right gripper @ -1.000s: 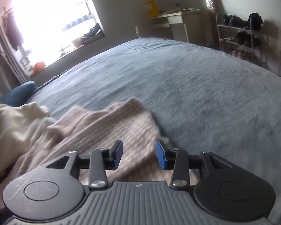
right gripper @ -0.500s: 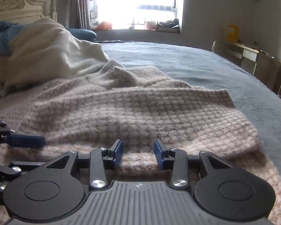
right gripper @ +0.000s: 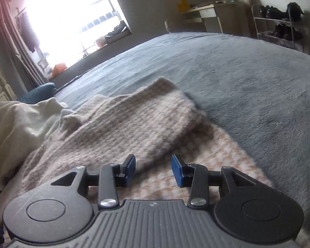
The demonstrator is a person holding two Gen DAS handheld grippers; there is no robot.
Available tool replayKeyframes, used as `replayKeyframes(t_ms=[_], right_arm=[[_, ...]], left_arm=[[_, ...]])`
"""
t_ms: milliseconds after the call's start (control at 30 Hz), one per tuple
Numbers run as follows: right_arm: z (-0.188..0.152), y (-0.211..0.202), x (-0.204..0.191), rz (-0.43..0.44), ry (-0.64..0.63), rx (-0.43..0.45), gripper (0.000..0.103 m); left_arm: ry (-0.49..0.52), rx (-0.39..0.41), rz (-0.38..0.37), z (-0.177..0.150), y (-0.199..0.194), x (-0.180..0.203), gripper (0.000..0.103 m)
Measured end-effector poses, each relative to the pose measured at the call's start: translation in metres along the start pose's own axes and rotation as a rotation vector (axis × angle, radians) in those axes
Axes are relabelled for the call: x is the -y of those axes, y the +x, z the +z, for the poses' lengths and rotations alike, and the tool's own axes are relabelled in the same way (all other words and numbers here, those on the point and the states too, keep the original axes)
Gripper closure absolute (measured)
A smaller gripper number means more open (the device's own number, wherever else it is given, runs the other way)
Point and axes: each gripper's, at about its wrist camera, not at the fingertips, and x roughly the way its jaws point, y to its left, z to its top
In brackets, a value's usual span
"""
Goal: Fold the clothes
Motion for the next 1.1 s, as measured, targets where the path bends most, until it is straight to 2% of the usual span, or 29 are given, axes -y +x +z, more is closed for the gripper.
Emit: replayKeyframes(t_ms=[233, 400, 500, 667, 733, 800, 933, 1000, 1100], right_arm=[[-0.027, -0.011, -0.103, 0.127, -0.179, -0.058, 0.061], [-0.061, -0.006, -0.198, 0.233, -0.318, -0.139, 0.061], [-0.084, -0.006, -0.258, 0.312, -0.412, -0.182, 0.061], [-0.125, -0.008, -0.365, 0.464, -0.559, -0.245, 0.059], [-0.142, -0.01, -0.409, 0.531, -0.605, -0.269, 0.053], [-0.156, -0.009, -0.454, 0.603, -0.642, -0.305, 0.053], [-0.183, 0.001, -0.531, 0.703, -0.684, -0.395, 0.049], [-0.197, 0.01, -0.564, 0.716, -0.701, -0.44, 0.048], [-0.218, 0.024, -0.601, 0.705, -0.736, -0.494, 0.046]], left_arm=[[-0.276, 0.1, 0.062, -0.037, -0.065, -0.057, 0.046], [-0.476, 0.209, 0.134, -0.064, -0.112, -0.11, 0.045], [-0.581, 0.275, 0.196, -0.077, -0.138, -0.141, 0.041], [-0.757, 0.398, 0.233, -0.091, -0.169, -0.187, 0.037], [-0.789, 0.431, 0.249, -0.093, -0.173, -0.2, 0.036], [-0.809, 0.462, 0.269, -0.095, -0.175, -0.21, 0.036], [-0.792, 0.526, 0.313, -0.1, -0.172, -0.22, 0.037], [-0.765, 0.557, 0.338, -0.102, -0.172, -0.223, 0.04], [-0.715, 0.585, 0.388, -0.104, -0.17, -0.22, 0.051]])
